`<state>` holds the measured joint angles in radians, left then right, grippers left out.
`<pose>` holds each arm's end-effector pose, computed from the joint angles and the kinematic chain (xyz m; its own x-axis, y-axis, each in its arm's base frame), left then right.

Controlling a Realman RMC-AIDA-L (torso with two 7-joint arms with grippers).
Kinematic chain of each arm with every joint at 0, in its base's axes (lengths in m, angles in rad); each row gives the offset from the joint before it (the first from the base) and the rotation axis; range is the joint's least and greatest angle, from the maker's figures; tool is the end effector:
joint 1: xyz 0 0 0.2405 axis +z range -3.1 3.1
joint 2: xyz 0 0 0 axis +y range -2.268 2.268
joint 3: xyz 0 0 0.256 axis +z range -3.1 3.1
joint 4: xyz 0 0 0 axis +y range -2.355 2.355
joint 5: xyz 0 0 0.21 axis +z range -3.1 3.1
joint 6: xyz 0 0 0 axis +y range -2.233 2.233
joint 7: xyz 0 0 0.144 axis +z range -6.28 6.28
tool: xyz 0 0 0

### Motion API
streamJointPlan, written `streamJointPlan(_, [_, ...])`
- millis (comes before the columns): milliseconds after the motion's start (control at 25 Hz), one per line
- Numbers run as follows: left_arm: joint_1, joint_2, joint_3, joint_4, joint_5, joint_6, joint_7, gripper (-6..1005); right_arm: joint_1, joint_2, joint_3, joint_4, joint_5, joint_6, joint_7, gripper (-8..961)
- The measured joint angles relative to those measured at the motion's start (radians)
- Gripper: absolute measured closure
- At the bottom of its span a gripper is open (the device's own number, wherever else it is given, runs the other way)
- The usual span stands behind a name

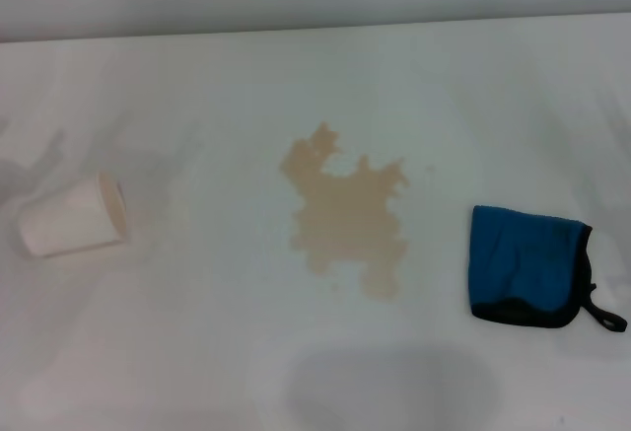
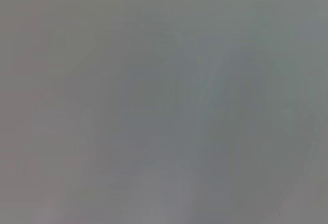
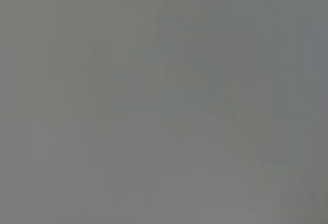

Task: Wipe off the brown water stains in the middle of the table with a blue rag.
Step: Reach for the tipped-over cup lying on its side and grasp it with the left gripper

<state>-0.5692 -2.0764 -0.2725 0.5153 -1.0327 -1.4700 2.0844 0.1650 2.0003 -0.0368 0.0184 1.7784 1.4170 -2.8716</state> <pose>-0.3341 0.3395 0.0727 0.5673 0.0720 0.8204 0.7621 -0.4233 -0.4899 0.4233 0.2125 0.0552 0.7403 0.0211 -0.6720 -0.6705 0.0954 -0.7357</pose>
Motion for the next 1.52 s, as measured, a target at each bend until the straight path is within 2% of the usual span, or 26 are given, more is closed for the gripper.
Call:
streamJointPlan(600, [0.005, -0.002, 0.002, -0.016, -0.009, 0.000, 0.019, 111, 0.004, 0.000, 0.000, -0.005, 0.004, -0.017, 0.000, 82])
streamJointPlan(960, [0.005, 0.002, 0.125, 0.003, -0.010, 0.000, -0.006, 110, 0.004, 0.000, 0.012, -0.005, 0.004, -0.024, 0.000, 82])
streamJointPlan(1160, [0.009, 0.002, 0.272, 0.098, -0.010, 0.005, -0.097, 110, 0.005, 0.000, 0.012, -0.005, 0.004, -0.027, 0.000, 81])
streamJointPlan(1520, [0.054, 0.004, 0.610, 0.347, -0.007, 0.005, -0.286, 110, 0.015, 0.000, 0.012, -0.003, 0.004, -0.049, 0.000, 81])
